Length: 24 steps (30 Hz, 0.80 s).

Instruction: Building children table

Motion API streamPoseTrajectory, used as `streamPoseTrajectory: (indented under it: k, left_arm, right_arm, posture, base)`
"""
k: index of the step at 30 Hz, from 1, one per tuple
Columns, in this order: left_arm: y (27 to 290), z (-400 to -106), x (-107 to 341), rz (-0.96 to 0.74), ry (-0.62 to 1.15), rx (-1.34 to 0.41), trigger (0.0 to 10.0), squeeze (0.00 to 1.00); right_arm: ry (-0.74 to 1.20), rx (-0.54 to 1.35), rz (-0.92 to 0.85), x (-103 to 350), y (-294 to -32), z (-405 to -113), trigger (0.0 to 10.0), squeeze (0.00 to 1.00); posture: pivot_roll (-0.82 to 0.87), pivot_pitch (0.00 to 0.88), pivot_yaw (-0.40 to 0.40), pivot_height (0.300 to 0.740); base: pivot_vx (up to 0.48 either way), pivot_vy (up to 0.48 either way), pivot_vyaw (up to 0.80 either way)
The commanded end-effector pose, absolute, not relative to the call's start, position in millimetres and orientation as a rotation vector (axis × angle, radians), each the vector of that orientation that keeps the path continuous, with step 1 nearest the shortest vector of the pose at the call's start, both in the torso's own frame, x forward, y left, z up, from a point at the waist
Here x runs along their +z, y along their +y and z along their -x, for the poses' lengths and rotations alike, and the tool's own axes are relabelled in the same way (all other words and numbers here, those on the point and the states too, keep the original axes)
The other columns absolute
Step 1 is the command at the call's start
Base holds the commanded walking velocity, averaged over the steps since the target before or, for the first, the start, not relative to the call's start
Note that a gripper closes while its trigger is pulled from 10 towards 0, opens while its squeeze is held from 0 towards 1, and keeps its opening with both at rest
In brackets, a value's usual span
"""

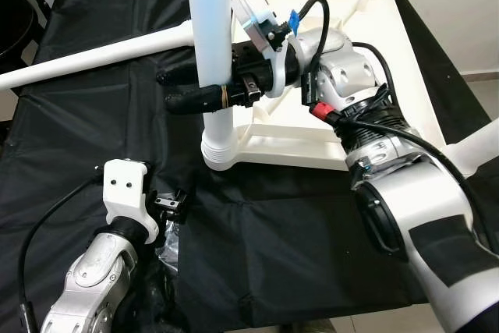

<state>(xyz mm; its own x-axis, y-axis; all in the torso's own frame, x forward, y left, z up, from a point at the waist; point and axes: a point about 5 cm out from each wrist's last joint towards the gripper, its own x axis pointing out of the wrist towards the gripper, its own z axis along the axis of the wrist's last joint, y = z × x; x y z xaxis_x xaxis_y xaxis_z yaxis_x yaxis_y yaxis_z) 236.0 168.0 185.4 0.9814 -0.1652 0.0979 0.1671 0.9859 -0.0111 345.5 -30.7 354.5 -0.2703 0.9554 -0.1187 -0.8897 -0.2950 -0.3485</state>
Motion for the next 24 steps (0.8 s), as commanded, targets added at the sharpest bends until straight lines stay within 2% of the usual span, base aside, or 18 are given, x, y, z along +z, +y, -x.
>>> streamPoseTrajectory:
  k: [1, 24]
  left_arm:
    - [168.0, -234.2, 177.6, 0.026, -0.056, -0.173, 10.0, 0.0]
    - [165.5, -229.8, 181.0, 0.024, -0.061, -0.174, 10.0, 0.0]
  right_arm:
    - [-0.266, 1.859, 0.408, 358.8, -27.3, -342.3, 10.0, 0.0]
    - [-0.231, 1.816, 0.422, 345.5, -24.4, -346.0, 10.0, 0.0]
  posture:
    - [0.03, 0.412, -0.042, 0.74]
    - [0.03, 0.436, -0.048, 0.74]
  base:
    - [0.0, 0.0, 0.0]
    - [0.0, 0.0, 0.0]
